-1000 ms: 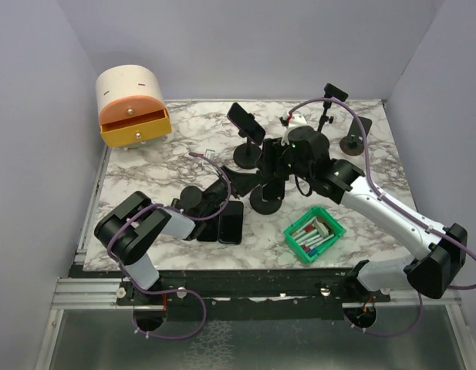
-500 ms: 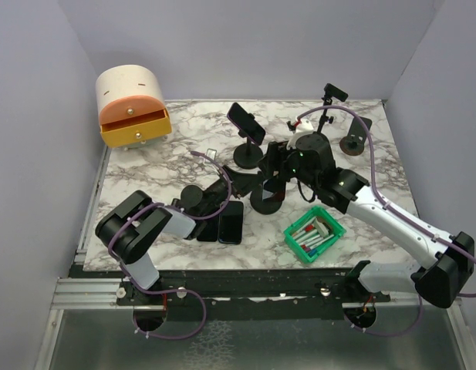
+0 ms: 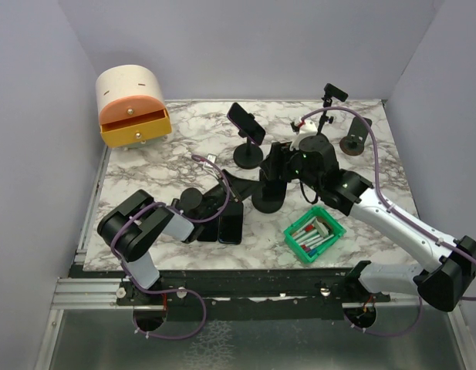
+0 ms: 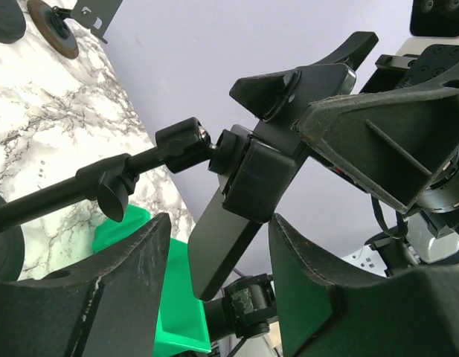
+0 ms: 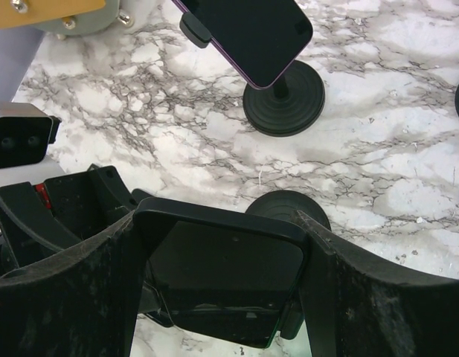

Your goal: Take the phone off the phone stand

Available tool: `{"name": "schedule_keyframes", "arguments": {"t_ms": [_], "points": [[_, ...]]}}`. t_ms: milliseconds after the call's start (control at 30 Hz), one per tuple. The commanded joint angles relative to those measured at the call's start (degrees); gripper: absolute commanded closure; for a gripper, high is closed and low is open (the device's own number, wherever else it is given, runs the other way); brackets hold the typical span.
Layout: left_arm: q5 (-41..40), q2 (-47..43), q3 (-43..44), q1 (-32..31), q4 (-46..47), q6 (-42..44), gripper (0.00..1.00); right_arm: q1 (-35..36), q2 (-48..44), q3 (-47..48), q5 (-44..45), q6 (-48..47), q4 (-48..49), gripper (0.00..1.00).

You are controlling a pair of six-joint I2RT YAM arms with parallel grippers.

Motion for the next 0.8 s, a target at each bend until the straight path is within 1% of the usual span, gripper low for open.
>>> {"name": "schedule_keyframes", "arguments": {"t_ms": [0, 233, 433, 767], "points": [[-1.8, 0.72, -1.7, 1.57, 13.09, 0.4, 0.45, -0.38, -1.59, -1.15, -1.12, 0.46, -4.59, 1.0], [-2.33, -1.25, -2.02, 2.91, 13.05, 0.2, 0.41, -0.38, -2.23, -1.71, -3.34, -0.22, -3.99, 1.0], [-1.52, -1.56, -0.37, 3.87, 12.65, -0.11, 0.4, -0.38, -2.29, -1.3, -4.14, -0.5, -4.35, 1.0], [-0.43, -3.88, 0.39, 3.87, 7.4, 3.11, 0.37, -0.36, -5.22, -0.49, -8.65, -1.57, -1.65, 1.0]]}}
